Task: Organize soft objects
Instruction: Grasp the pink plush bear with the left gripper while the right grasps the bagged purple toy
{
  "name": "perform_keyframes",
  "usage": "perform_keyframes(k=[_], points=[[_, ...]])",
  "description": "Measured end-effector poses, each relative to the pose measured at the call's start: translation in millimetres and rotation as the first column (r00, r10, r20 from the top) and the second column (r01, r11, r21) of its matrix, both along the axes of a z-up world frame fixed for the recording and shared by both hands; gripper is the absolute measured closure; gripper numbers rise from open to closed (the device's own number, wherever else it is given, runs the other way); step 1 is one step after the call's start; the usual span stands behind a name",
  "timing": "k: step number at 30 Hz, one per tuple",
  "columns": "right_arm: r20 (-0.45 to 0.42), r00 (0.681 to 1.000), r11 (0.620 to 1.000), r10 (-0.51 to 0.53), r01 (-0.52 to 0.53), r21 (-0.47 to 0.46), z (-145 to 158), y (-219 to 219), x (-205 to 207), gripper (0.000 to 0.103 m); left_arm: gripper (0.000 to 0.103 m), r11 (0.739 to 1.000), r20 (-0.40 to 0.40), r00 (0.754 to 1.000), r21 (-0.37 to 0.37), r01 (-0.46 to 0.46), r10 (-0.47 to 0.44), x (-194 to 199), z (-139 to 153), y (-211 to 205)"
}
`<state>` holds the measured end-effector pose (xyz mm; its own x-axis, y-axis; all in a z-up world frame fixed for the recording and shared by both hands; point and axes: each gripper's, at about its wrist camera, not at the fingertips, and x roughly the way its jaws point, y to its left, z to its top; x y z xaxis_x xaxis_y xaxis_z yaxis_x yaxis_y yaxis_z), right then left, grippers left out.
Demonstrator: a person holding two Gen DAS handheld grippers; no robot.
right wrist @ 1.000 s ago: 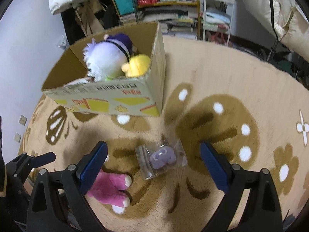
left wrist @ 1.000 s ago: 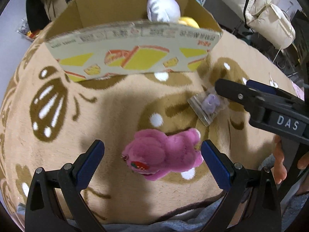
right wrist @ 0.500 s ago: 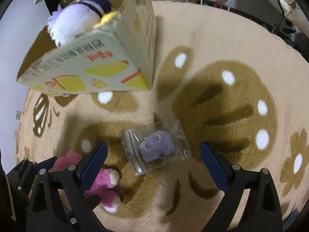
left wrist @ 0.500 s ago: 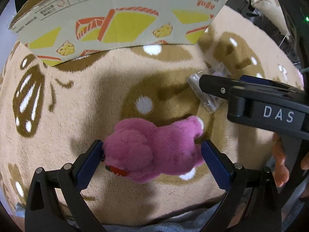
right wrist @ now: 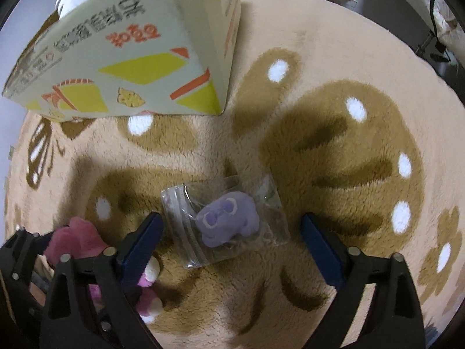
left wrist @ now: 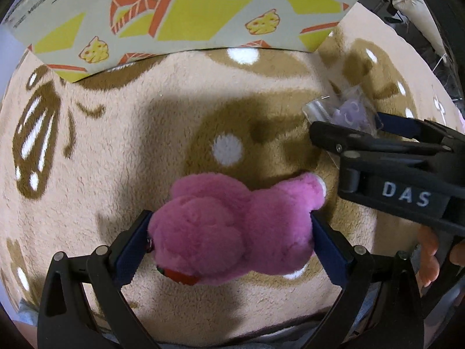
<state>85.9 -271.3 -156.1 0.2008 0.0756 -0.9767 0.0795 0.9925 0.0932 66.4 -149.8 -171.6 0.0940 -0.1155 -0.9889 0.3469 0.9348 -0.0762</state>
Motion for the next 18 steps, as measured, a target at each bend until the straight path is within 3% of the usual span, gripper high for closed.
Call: perform_keyframes(k=[4,12,13,18], points=[[0.008,1.000,1.000,-0.005,0.006,-0.018,0,4,-2,0.024,0.007,1.000,0.002,1.000,-0.007,-0.001,0.001,-7,0,10],[0.024,1.000,1.000,-0.008,0.008,-0.020,10,5,-6,0.029,0.011,1.000,0.028,1.000,-0.019,-0.012,0.013,-9,4,22],[0.030,0.999,1.000,-0.012,0.013,-0.018,15,5,-10,0.038,0.012,1.000,0.040,0.999,-0.012,-0.015,0.015,-11,5,24],[0.047,0.998,0.998,-0.048,0.047,0.033,30,-9,-13,0.049,0.012,0.998,0.123,0.991,0.018,-0.063,0.060,-12,22,30]])
